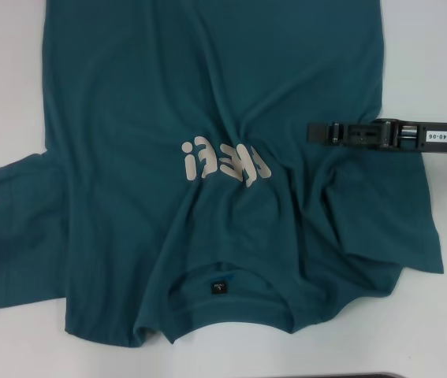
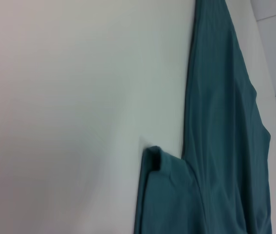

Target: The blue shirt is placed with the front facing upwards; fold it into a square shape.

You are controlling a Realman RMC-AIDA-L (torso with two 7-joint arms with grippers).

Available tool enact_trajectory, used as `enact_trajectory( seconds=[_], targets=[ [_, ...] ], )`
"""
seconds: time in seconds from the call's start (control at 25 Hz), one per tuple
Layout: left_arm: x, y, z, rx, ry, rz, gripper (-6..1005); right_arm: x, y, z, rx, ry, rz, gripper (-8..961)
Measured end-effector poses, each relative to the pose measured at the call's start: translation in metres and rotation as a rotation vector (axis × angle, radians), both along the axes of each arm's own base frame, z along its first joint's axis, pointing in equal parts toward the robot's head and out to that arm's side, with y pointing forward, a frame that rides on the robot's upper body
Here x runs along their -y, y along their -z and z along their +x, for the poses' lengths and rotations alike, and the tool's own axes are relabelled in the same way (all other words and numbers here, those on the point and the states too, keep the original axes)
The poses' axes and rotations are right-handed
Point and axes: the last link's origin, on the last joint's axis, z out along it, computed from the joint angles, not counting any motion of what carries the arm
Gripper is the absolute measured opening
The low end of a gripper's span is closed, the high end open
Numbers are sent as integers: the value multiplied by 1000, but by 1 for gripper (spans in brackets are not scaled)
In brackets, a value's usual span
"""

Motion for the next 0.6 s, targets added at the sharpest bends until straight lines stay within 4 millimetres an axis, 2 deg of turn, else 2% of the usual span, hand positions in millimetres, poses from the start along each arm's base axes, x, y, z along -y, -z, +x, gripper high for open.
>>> enact_trajectory(
  seconds=[0.6],
  targets=[
    [-1,1,-2,-1,-24,0,842,1,0,1,2,1,-2,898]
  ],
)
